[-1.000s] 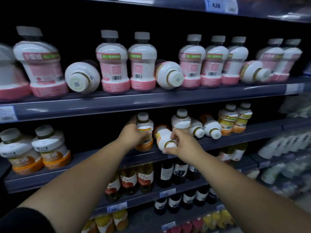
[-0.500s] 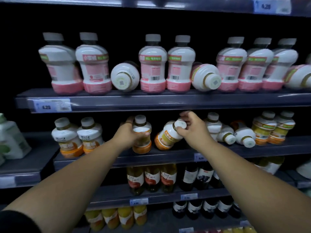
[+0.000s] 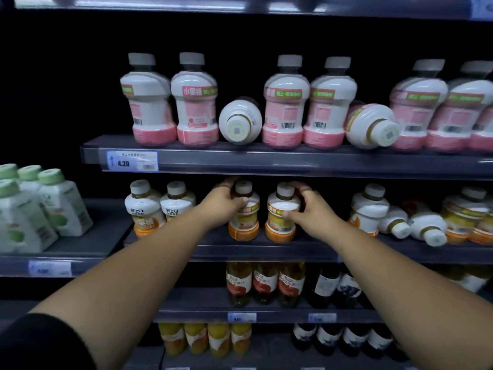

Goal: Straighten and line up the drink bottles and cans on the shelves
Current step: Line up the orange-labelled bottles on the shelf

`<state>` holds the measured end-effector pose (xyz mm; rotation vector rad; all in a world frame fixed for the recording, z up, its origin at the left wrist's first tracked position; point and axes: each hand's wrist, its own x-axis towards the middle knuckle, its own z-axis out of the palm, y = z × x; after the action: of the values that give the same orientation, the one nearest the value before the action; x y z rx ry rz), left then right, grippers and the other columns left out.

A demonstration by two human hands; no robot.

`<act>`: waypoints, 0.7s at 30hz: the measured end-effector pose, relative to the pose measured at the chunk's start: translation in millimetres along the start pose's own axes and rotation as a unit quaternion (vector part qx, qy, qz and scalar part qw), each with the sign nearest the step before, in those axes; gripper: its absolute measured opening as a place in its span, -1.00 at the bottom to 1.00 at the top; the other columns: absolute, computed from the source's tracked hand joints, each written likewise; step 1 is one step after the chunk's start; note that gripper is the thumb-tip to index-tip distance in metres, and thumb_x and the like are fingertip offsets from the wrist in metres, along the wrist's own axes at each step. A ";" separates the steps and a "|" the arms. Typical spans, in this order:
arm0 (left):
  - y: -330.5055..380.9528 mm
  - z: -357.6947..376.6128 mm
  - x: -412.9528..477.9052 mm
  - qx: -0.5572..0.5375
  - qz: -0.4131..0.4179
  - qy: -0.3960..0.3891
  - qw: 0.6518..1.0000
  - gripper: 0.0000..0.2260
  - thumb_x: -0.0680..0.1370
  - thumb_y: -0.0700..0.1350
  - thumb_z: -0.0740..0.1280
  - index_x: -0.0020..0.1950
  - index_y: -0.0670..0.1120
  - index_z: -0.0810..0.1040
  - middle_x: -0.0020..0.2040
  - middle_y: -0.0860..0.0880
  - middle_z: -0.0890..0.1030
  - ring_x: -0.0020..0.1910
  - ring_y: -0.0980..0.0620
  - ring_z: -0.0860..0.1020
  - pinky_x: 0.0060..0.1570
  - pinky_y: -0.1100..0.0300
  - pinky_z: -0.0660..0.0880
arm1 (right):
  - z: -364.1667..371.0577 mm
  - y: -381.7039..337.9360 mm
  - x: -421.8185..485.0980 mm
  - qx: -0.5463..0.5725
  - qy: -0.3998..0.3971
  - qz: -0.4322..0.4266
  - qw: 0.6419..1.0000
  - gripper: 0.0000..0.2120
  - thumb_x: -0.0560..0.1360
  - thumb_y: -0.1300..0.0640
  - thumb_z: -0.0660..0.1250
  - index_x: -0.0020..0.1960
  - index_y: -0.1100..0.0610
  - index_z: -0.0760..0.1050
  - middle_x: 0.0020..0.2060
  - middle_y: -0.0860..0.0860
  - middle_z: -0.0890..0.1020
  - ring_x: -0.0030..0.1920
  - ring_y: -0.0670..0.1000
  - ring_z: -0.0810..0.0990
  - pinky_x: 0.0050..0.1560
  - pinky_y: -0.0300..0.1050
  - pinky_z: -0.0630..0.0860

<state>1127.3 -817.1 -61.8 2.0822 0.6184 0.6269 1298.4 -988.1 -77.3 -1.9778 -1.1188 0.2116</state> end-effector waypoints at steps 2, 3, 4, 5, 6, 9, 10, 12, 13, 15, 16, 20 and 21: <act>-2.3 4.2 0.9 -0.026 -0.018 -0.018 0.999 -0.49 0.58 -0.18 0.37 0.51 -0.01 0.33 0.27 0.00 0.54 0.25 0.03 0.50 0.26 0.18 0.42 | -0.4 -3.9 -2.2 -0.002 -0.006 0.013 1.000 -0.33 0.40 0.13 0.49 0.45 -0.07 0.32 0.29 0.05 0.47 0.23 0.03 0.52 0.25 -0.08 0.47; -4.6 4.7 2.9 -0.028 -0.024 -0.004 0.999 -0.51 0.56 -0.17 0.39 0.48 0.00 0.37 0.25 -0.02 0.57 0.23 0.01 0.53 0.25 0.14 0.46 | 0.9 -4.8 -2.7 -0.001 -0.012 0.017 1.000 -0.37 0.45 0.18 0.45 0.44 -0.04 0.31 0.28 0.05 0.49 0.20 0.03 0.53 0.22 -0.09 0.48; -5.3 3.6 4.8 -0.022 -0.022 0.023 0.999 -0.52 0.52 -0.13 0.44 0.42 0.01 0.43 0.22 -0.03 0.59 0.20 -0.02 0.55 0.23 0.09 0.49 | 2.2 -5.3 -2.9 -0.004 -0.017 0.019 1.000 -0.41 0.49 0.20 0.41 0.44 -0.02 0.29 0.26 0.06 0.52 0.16 0.02 0.55 0.19 -0.08 0.50; -6.3 1.7 7.1 -0.002 -0.019 0.046 0.999 -0.52 0.47 -0.09 0.49 0.36 0.02 0.47 0.20 -0.02 0.61 0.18 -0.02 0.57 0.21 0.06 0.52 | 3.4 -6.2 -2.8 -0.008 -0.023 0.022 0.999 -0.43 0.51 0.21 0.40 0.44 0.00 0.27 0.24 0.06 0.54 0.13 0.02 0.56 0.18 -0.07 0.50; -7.7 0.5 8.9 0.010 -0.018 0.050 0.999 -0.51 0.43 -0.07 0.53 0.33 0.02 0.49 0.19 -0.02 0.61 0.16 -0.02 0.58 0.19 0.05 0.53 | 4.5 -7.2 -2.3 -0.017 -0.021 0.021 0.999 -0.43 0.52 0.19 0.41 0.44 0.00 0.26 0.24 0.05 0.54 0.11 0.02 0.56 0.18 -0.06 0.50; -7.7 2.2 6.7 -0.035 -0.036 -0.009 0.999 -0.44 0.44 -0.16 0.52 0.40 -0.01 0.44 0.23 -0.02 0.59 0.22 -0.03 0.56 0.20 0.07 0.52 | 4.6 -11.8 -2.4 -0.061 0.006 0.014 0.998 -0.36 0.46 0.07 0.50 0.44 -0.02 0.29 0.20 0.01 0.46 0.08 0.02 0.52 0.23 -0.05 0.48; -8.4 2.8 6.3 -0.048 -0.037 -0.016 0.998 -0.42 0.43 -0.14 0.54 0.41 -0.01 0.44 0.23 -0.02 0.59 0.22 -0.03 0.56 0.20 0.08 0.52 | 4.5 -12.7 -3.1 -0.068 0.014 0.013 0.997 -0.34 0.43 0.05 0.53 0.43 -0.03 0.30 0.18 0.01 0.42 0.08 0.01 0.50 0.23 -0.06 0.47; -8.9 -0.1 8.4 -0.006 -0.021 0.019 1.000 -0.37 0.32 0.05 0.60 0.34 0.03 0.50 0.18 0.05 0.62 0.15 0.04 0.59 0.16 0.07 0.54 | 6.7 -12.5 -3.1 -0.051 0.018 0.013 0.998 -0.33 0.40 0.06 0.53 0.42 -0.03 0.31 0.21 0.03 0.40 0.13 0.03 0.49 0.25 -0.06 0.47; -10.3 -2.2 9.9 0.023 -0.013 0.035 0.999 -0.37 0.28 0.12 0.60 0.31 0.05 0.51 0.15 0.07 0.63 0.11 0.08 0.59 0.14 0.08 0.55 | 8.3 -12.4 -1.9 -0.034 0.013 0.018 0.999 -0.35 0.40 0.10 0.50 0.42 -0.03 0.30 0.23 0.05 0.42 0.17 0.05 0.50 0.24 -0.05 0.47; -11.8 -4.4 8.5 -0.028 -0.036 0.002 0.999 -0.43 0.36 0.03 0.56 0.33 0.04 0.48 0.19 0.03 0.62 0.12 0.06 0.59 0.18 0.05 0.54 | 9.9 -13.1 1.0 -0.009 -0.007 0.028 1.000 -0.39 0.43 0.18 0.41 0.41 -0.04 0.28 0.24 0.07 0.49 0.17 0.07 0.53 0.19 -0.04 0.50; -14.8 -4.3 6.8 -0.066 -0.059 -0.027 0.996 -0.46 0.42 -0.06 0.54 0.35 0.01 0.47 0.22 -0.01 0.62 0.15 0.04 0.59 0.21 0.04 0.53 | 9.9 -14.2 2.3 -0.004 -0.013 0.029 0.999 -0.40 0.45 0.20 0.40 0.41 -0.04 0.27 0.24 0.06 0.52 0.16 0.06 0.54 0.18 -0.04 0.50; -27.9 -4.6 3.8 -0.069 -0.047 0.014 0.996 -0.48 0.36 0.04 0.59 0.25 0.05 0.49 0.14 0.08 0.64 0.12 0.11 0.60 0.15 0.14 0.54 | 9.5 -13.4 4.3 0.000 -0.004 -0.002 1.000 -0.35 0.36 0.11 0.58 0.35 -0.06 0.35 0.26 0.00 0.55 0.23 0.00 0.54 0.27 -0.04 0.49; -31.2 -4.4 3.0 -0.067 -0.048 0.019 0.996 -0.50 0.38 0.06 0.58 0.24 0.06 0.48 0.14 0.09 0.63 0.13 0.11 0.59 0.14 0.16 0.52 | 10.4 -12.3 5.2 0.001 0.000 -0.002 1.000 -0.34 0.33 0.08 0.61 0.33 -0.07 0.36 0.26 0.01 0.55 0.23 0.00 0.54 0.28 -0.03 0.50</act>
<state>1120.6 -796.6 -84.9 1.9085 0.6751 0.6364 1288.4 -974.8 -73.7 -1.9746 -1.1215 0.2100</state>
